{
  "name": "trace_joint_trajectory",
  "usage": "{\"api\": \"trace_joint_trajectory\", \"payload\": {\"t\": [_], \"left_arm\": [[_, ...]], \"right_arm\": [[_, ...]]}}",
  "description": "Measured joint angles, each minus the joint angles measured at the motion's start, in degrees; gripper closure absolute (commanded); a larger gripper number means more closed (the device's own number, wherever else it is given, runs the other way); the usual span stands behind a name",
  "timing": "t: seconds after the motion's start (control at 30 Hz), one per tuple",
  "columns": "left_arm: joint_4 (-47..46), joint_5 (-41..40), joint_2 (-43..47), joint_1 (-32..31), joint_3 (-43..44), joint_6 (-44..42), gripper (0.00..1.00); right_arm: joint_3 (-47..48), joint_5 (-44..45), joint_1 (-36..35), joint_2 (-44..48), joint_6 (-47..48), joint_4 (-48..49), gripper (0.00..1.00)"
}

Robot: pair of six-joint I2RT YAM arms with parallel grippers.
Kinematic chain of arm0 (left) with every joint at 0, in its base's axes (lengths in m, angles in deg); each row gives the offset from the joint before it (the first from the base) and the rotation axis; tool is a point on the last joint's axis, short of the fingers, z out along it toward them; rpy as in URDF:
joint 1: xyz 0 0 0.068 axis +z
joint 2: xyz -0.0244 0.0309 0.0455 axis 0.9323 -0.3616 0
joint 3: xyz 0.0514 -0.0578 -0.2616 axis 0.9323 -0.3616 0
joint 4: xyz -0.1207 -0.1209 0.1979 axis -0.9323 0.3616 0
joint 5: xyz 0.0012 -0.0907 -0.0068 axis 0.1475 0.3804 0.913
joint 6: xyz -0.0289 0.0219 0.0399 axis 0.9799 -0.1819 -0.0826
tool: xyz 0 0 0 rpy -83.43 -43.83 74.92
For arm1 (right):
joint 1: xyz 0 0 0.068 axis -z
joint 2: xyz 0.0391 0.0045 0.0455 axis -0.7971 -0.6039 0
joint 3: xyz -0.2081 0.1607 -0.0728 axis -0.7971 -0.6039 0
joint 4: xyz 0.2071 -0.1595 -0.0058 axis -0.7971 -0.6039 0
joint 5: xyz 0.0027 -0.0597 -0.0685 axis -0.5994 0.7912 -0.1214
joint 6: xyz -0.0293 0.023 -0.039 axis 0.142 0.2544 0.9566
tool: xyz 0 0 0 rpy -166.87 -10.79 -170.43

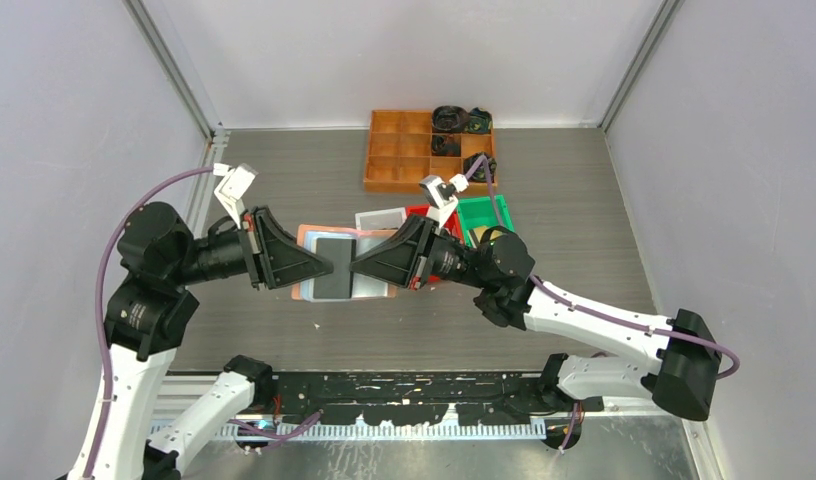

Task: Take the credit cards out of the card holder
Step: Remove the credit card from the card holder.

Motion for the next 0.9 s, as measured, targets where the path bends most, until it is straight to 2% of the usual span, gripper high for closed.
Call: {"api": "trace_joint_trajectory", "payload": {"t": [0.1, 0.23, 0.37, 0.6, 0.7, 0.9], "left_arm": [[-0.5, -0.1, 0.5, 0.0, 0.0, -0.1, 0.99], [-0.5, -0.2, 0.7, 0.0, 0.0, -0.2, 0.85], [-0.5, 0.1, 0.5, 0.0, 0.0, -0.2, 0.82], [-0.9, 0.1, -1.2, -0.4, 0.0, 3.2, 0.81], [-1.3, 0.1, -1.6, -0.4, 0.0, 3.8, 0.78], [-2.1, -0.5, -0.8, -0.4, 0.0, 4.5, 0.84]], "right_arm": [[0.5, -0.9, 0.0, -1.0, -1.0, 1.5, 0.99], [0.5, -1.3, 0.1, -1.1, -1.4, 2.2, 0.99], [-0.9, -0.8, 0.3, -0.6, -1.8, 3.3, 0.99], [-4.1, 1.3, 1.3, 0.5, -2.9, 5.6, 0.99], [-4.3, 1.4, 1.8, 0.5, -3.5, 6.1, 0.99], [-4.8, 1.4, 2.4, 0.7, -4.0, 7.0, 0.99]]}}
